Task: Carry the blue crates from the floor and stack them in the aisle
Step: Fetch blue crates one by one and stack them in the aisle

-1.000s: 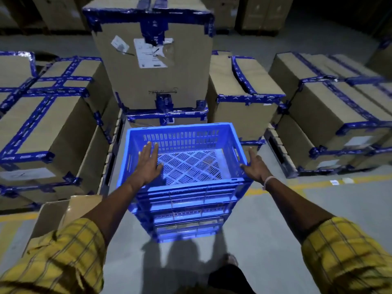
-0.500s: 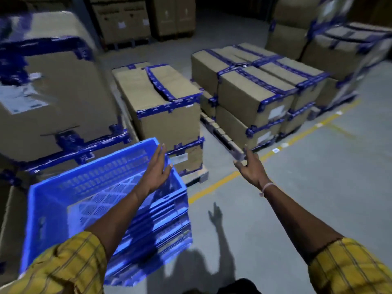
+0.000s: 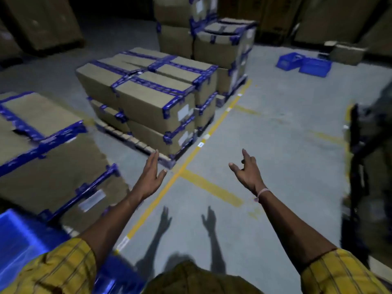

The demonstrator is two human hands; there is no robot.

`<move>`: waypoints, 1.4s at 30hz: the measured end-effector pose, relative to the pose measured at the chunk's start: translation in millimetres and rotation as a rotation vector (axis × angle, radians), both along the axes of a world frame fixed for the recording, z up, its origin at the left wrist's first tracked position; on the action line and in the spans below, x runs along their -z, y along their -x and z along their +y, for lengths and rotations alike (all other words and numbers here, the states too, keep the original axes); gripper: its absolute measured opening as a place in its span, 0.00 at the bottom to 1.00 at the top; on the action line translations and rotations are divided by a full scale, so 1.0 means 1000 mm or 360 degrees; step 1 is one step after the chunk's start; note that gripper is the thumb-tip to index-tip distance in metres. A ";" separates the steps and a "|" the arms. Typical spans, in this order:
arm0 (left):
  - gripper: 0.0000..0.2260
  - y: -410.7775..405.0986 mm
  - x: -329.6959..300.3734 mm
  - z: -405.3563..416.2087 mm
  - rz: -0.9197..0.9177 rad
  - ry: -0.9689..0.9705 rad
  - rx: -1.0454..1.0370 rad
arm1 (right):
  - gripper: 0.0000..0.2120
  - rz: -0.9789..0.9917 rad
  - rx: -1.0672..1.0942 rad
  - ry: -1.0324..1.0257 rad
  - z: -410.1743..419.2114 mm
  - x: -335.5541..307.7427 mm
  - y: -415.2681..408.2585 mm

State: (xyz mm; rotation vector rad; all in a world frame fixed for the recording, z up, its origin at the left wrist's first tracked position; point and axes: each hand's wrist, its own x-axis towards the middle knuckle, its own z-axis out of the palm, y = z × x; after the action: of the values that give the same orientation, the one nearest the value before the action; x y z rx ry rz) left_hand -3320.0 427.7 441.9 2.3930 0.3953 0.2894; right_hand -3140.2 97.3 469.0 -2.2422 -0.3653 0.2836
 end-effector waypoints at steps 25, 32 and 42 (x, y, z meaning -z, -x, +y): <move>0.33 -0.617 0.011 -0.064 0.0215 0.0402 0.0960 | 0.43 0.0140 0.1038 -0.0135 -0.123 0.015 -0.413; 0.30 -0.786 0.017 -0.094 0.0245 0.0462 0.1080 | 0.44 0.0201 0.1197 -0.0240 -0.152 0.030 -0.541; 0.33 -1.037 0.027 -0.174 0.0283 0.0525 0.0950 | 0.46 0.0177 0.1164 -0.0242 -0.232 0.042 -0.813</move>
State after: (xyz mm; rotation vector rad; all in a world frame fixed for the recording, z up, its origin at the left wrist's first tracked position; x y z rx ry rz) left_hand -2282.8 253.7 415.1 2.0962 -0.1905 -0.2440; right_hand -2327.6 -135.0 427.3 -2.0423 0.4779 -0.0123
